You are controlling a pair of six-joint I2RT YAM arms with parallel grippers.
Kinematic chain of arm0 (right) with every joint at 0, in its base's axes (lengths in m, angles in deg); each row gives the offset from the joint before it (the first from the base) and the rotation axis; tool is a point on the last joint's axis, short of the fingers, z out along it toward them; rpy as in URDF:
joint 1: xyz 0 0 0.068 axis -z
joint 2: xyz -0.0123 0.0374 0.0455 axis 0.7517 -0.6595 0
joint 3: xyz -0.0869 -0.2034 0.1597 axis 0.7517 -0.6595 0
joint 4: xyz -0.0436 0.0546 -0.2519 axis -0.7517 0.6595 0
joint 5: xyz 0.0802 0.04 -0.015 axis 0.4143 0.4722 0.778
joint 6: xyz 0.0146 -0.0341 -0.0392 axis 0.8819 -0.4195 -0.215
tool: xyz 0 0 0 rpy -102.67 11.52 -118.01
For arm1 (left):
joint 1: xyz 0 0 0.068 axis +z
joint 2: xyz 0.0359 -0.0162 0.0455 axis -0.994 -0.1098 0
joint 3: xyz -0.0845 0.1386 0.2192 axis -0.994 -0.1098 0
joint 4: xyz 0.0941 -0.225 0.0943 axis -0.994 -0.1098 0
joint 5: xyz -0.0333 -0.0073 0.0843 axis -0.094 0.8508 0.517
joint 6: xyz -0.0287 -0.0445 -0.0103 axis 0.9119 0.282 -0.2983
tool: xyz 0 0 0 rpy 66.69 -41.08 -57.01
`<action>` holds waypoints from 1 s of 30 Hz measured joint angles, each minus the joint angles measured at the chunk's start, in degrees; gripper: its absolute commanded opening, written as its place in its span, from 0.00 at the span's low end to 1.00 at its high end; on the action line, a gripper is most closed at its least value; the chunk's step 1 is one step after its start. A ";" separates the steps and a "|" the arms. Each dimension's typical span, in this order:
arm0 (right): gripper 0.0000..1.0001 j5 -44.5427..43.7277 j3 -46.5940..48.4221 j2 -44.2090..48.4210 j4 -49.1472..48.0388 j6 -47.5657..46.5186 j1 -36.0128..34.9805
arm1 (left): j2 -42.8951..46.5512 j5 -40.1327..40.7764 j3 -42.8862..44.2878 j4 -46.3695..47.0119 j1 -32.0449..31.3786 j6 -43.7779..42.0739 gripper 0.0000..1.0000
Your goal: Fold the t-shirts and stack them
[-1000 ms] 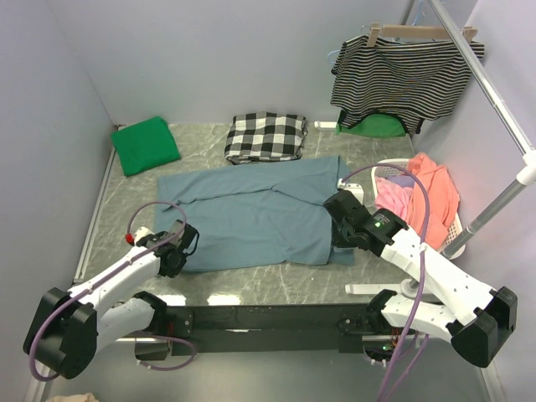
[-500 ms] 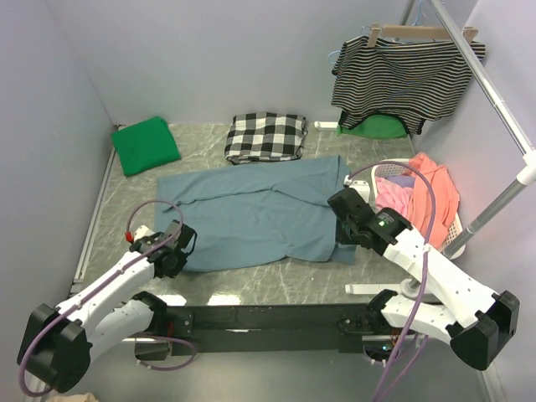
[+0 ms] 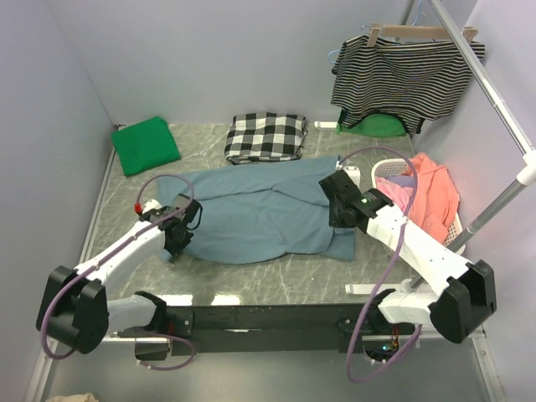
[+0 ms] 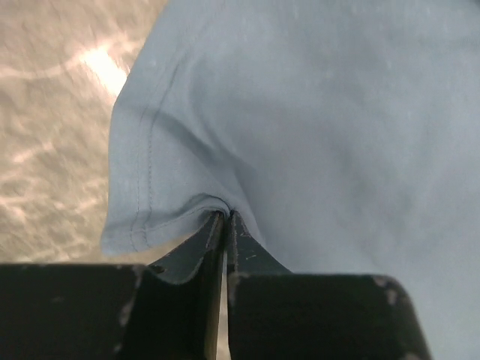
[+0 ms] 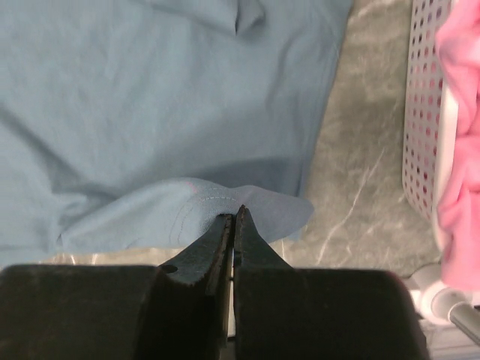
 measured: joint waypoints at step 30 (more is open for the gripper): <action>0.08 -3.74 15.19 -28.28 -9.16 -7.10 9.11 | -29.44 0.59 19.43 12.74 15.12 -27.30 0.43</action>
